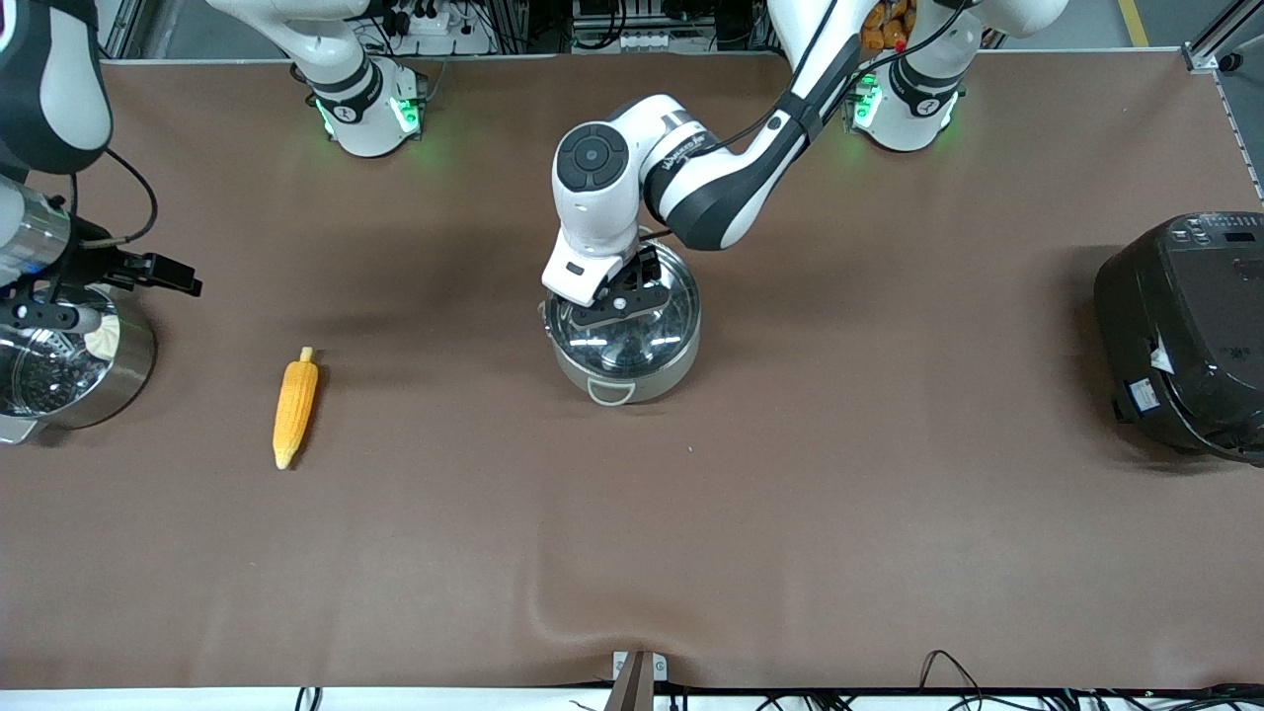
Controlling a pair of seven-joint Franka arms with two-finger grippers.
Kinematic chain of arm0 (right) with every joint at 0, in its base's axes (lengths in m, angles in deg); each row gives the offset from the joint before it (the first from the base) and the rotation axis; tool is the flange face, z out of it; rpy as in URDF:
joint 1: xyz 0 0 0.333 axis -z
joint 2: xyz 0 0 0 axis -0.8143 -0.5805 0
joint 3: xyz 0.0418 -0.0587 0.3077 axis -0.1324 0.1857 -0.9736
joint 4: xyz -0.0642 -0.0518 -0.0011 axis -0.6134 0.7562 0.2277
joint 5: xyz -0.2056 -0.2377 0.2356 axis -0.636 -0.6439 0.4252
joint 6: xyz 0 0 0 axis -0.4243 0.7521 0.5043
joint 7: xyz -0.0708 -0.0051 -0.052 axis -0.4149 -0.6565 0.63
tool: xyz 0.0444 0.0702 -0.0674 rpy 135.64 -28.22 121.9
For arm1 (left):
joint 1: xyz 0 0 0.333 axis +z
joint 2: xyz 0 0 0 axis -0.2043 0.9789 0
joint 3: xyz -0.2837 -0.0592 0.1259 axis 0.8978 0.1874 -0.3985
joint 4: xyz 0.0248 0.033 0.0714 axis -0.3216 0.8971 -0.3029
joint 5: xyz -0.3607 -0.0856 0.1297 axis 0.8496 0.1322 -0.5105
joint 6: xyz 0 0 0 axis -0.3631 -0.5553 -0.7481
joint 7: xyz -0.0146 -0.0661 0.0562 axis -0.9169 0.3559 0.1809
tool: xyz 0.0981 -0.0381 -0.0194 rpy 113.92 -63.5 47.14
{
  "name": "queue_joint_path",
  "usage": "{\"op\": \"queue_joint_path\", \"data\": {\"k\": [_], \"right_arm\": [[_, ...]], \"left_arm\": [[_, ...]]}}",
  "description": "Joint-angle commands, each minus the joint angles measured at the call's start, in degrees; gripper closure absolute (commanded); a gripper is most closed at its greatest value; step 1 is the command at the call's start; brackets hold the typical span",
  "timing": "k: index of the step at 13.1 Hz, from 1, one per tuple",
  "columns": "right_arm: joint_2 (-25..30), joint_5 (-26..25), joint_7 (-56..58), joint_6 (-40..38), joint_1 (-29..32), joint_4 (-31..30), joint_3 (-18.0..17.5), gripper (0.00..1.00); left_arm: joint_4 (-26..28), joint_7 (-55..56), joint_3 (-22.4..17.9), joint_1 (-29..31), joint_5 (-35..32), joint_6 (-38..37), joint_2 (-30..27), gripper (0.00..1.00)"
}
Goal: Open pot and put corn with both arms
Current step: 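Grasp the lid knob with the left gripper while the right gripper reaches the corn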
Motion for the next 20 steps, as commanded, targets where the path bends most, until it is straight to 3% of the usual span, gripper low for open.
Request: {"op": "queue_joint_path", "data": {"k": [1,6,11,17,20], "right_arm": [[-4.1,0.8,-0.7,3.0,0.6,-0.1,-0.3,0.00],[-13.5,5.9,-0.6,9.9,0.0,-0.1,-0.2,0.00],[-18.9,5.9,-0.7,15.2,-0.7,-0.2,-0.2,0.00],[-24.6,6.1,-0.7,20.2,-3.2,-0.1,-0.3,0.00],[-26.9,6.1,-0.7,22.4,-3.5,-0.1,-0.3,0.00]], "left_arm": [[0.2,0.2,-0.3,0.0,0.9,-1.7,-0.3,0.08],[0.3,0.1,-0.3,0.2,0.8,-3.7,-0.4,0.10],[0.5,0.3,-0.3,0.1,0.9,-4.9,-0.4,0.29],[0.4,-0.2,-0.3,0.2,1.0,-4.8,-0.2,0.34],[0.4,-0.4,-0.3,0.2,0.7,-4.8,-0.1,0.48]]}}
